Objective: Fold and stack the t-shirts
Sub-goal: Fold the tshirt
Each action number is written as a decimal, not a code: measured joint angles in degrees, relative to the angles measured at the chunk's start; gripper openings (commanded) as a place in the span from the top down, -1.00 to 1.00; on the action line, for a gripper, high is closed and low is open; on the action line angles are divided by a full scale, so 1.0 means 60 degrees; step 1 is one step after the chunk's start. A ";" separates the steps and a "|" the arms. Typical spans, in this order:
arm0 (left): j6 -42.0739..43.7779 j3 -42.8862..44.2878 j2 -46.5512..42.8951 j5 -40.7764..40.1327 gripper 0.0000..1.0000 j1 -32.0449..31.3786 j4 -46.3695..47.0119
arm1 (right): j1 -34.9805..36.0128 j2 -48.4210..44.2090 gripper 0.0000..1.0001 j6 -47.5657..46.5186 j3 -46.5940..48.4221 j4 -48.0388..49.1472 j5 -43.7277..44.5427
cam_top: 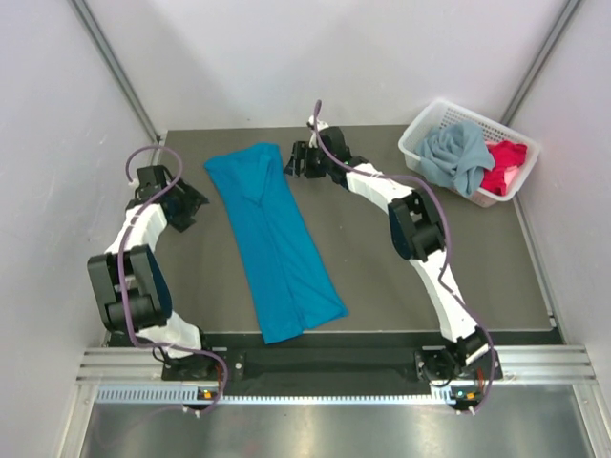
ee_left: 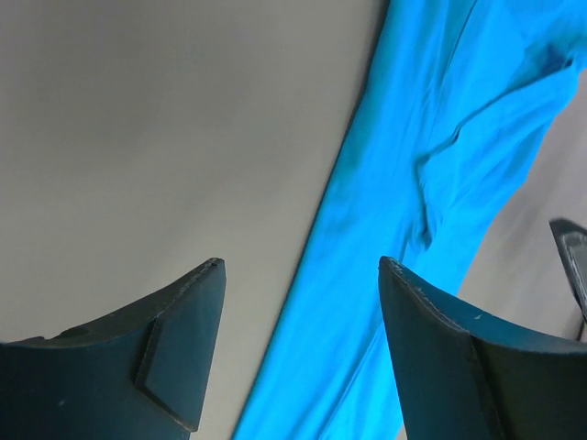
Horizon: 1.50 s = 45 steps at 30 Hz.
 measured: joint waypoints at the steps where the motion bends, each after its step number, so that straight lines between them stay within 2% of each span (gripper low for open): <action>1: 0.0040 0.0026 0.0189 0.0153 -0.47 0.0080 0.0211 | -0.0011 0.0404 -0.33 0.0138 0.0521 0.0109 0.0000; 11: 0.0000 0.0801 0.2503 0.1552 -0.47 0.0852 0.2142 | 0.0051 0.2648 -0.11 0.1486 0.3089 0.0597 0.0138; 19: -0.0441 0.2251 0.4331 0.2189 -0.43 0.0925 0.3366 | 0.0131 0.3348 0.07 0.2320 0.3730 0.1100 0.0226; 27: -0.0820 0.2594 0.4987 0.2430 -0.42 0.0918 0.3796 | 0.0131 0.3803 0.33 0.3129 0.4098 0.1534 0.0313; 29: -0.0903 0.2616 0.5085 0.2477 -0.41 0.0918 0.3825 | 0.0127 0.3858 0.51 0.3220 0.4098 0.1701 0.0357; 30: -0.0943 0.2616 0.5122 0.2503 -0.41 0.0918 0.3825 | 0.0127 0.3865 0.69 0.3275 0.4098 0.1701 0.0401; 33: -0.1024 0.2630 0.5169 0.2634 -0.41 0.0918 0.3869 | 0.0062 0.3905 1.00 0.3472 0.4098 0.1785 0.0499; 45: -0.1111 0.2801 0.5176 0.2663 -0.41 0.0918 0.3756 | -0.0525 0.3858 1.00 0.3650 0.3850 0.1978 0.0863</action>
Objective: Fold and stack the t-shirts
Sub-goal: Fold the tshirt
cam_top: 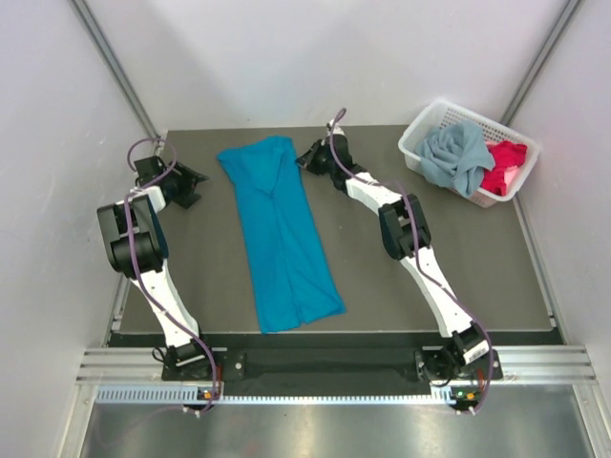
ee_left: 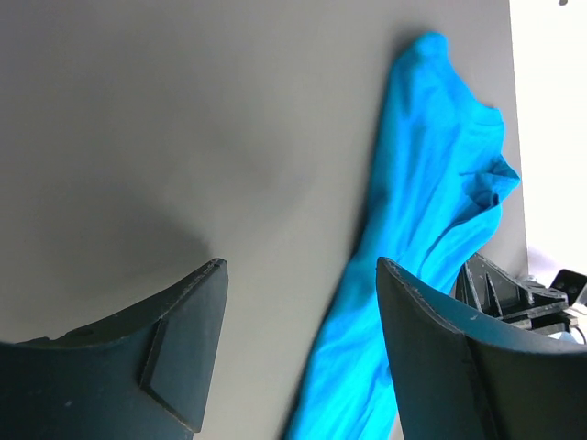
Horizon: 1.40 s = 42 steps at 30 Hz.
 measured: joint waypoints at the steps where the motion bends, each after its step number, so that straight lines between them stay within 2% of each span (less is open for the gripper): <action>1: -0.0018 0.0000 0.0000 0.0004 -0.41 0.0000 -0.0018 | -0.0109 -0.0087 1.00 -0.0058 -0.0186 0.0015 0.0011; 11: -0.0262 0.0124 0.0000 0.0164 -0.41 -0.0193 -0.0040 | -0.0940 -0.1818 1.00 -0.0743 -0.2958 0.0364 -0.0011; 14: -0.0255 0.0175 0.0000 0.0237 -0.43 -0.0470 -0.0117 | -0.1020 -0.2113 0.79 -0.0907 -0.3330 0.0302 -0.0051; 15: -0.0226 0.0175 0.0000 0.0266 -0.43 -0.0597 -0.0197 | -0.1031 -0.2142 0.54 -0.0969 -0.3326 0.0270 -0.0117; 18: 0.0025 0.0157 -0.0022 0.0423 -0.43 -0.1045 -0.0594 | -0.1031 -0.2186 0.21 -0.1155 -0.3242 -0.0055 -0.0328; 23: 0.0772 -0.0965 -0.0987 0.0474 -0.40 -0.1851 -0.1712 | -0.1038 -0.3166 0.01 -0.1821 -0.3617 -0.1614 -0.0514; 28: 0.1413 -0.3107 -0.3468 0.0361 -0.39 -0.2255 -0.2987 | -0.1035 -0.5803 -0.05 -0.2499 -0.6171 -0.2903 -0.0539; 35: 0.1617 -0.5668 -0.6331 0.0255 -0.40 -0.2565 -0.3865 | -0.0809 -0.9686 -0.05 -0.2827 -1.0932 -0.3151 -0.1031; 39: 0.1344 -0.6859 -0.7289 0.0219 -0.40 -0.3279 -0.4127 | -0.0091 -1.0914 -0.04 -0.2812 -1.3478 -0.3042 -0.1494; 42: 0.1060 -0.7384 -0.7759 0.0171 -0.40 -0.3858 -0.4393 | 0.0831 -1.1380 -0.04 -0.2805 -1.4819 -0.3071 -0.1734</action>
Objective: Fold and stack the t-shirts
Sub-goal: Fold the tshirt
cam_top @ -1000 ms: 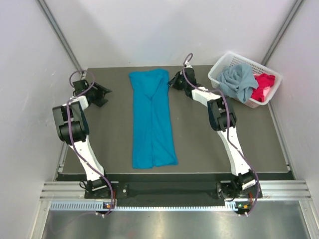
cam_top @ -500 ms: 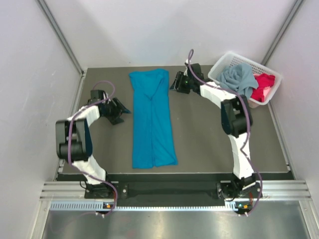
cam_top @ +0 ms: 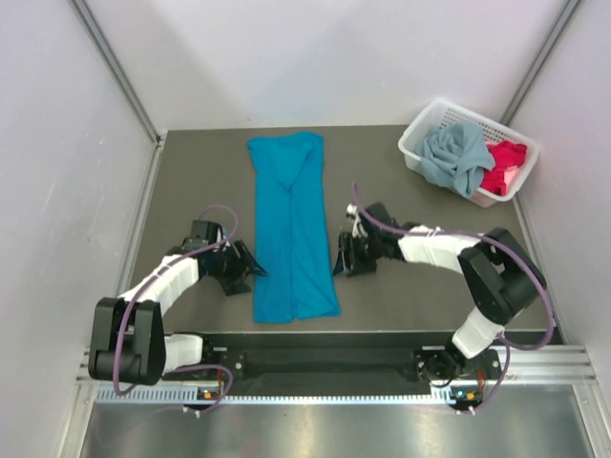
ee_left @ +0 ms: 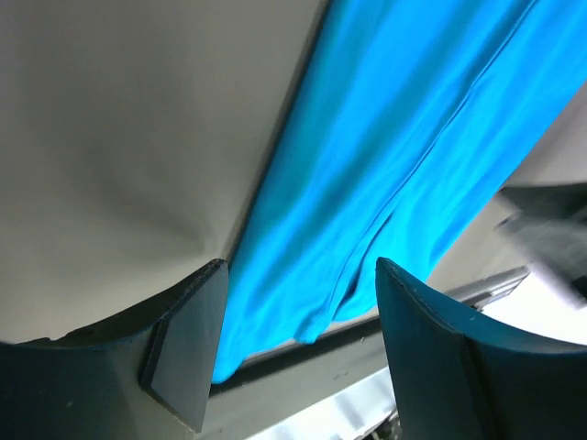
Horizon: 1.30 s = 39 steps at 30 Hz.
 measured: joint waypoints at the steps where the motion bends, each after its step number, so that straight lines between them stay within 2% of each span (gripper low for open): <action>1: -0.0106 -0.0124 -0.0142 -0.0055 -0.40 -0.0182 -0.0062 | 0.0313 -0.0182 -0.04 0.0007 -0.0368 0.0007 -0.0047; 6: -0.0572 -0.0601 -0.1122 -0.0539 -0.38 -0.0827 -0.0557 | 0.1129 -0.1362 -0.03 0.0361 -0.1898 0.0710 -0.0455; 11: -0.0980 -0.1005 -0.1851 -0.1042 -0.33 -0.1111 -0.1060 | 0.1337 -0.1563 0.02 0.0845 -0.2656 0.1647 -0.0790; 24: -0.1683 -0.1792 -0.2809 -0.1268 -0.16 -0.1588 -0.1872 | 0.1734 -0.1909 0.13 0.1417 -0.3457 0.2524 -0.1056; 33: -0.1810 -0.2055 -0.2962 -0.1027 0.17 -0.1599 -0.1858 | 0.1781 -0.1683 0.26 0.1672 -0.3585 0.2951 -0.1257; 39: -0.1829 -0.2193 -0.3158 -0.0973 0.26 -0.1599 -0.1861 | 0.1847 -0.1570 0.13 0.1836 -0.3617 0.3304 -0.1392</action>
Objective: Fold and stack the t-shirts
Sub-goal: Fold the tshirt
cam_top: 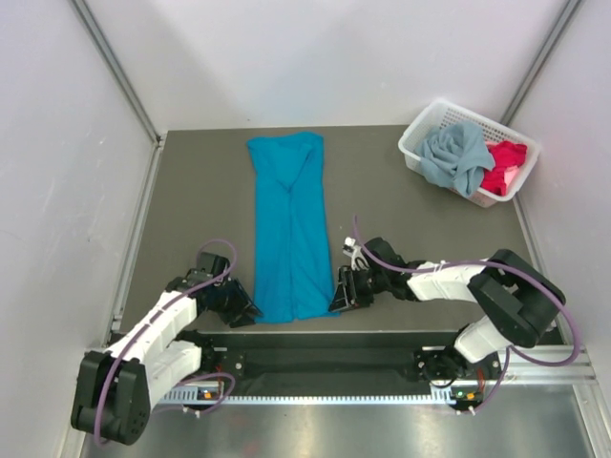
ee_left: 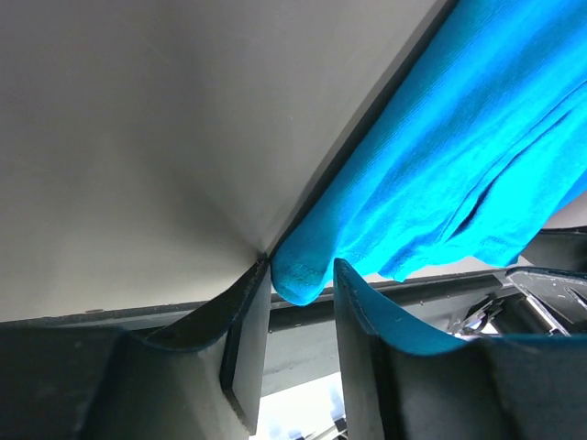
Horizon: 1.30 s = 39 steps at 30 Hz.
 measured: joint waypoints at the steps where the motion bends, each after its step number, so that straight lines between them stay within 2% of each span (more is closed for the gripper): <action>1: -0.0004 -0.0015 -0.0033 -0.0004 0.28 0.0000 -0.0004 | 0.0004 -0.0022 0.11 0.0029 -0.0040 0.0062 -0.0007; 8: -0.0022 -0.0098 -0.0131 -0.0018 0.40 0.0000 0.0000 | 0.0022 -0.0095 0.04 0.0106 -0.0102 0.0204 -0.0091; 17: -0.0062 -0.0142 -0.0131 -0.0011 0.53 0.0000 0.0018 | -0.0514 -0.0280 0.15 0.0419 -0.0845 0.1020 -0.0572; 25: -0.0051 -0.0157 -0.0124 0.0004 0.58 0.0000 0.0029 | -0.0663 0.0015 0.28 0.0852 -0.1260 0.1996 -0.1082; 33: 0.0015 -0.0160 -0.0124 0.0011 0.59 0.0000 0.0025 | -0.0911 0.0186 0.25 0.1472 -0.1821 0.3122 -0.1417; 39: 0.0080 -0.0160 -0.0098 0.0018 0.60 0.0000 0.0036 | -0.1290 0.0208 0.25 0.1676 -0.1902 0.3373 -0.1402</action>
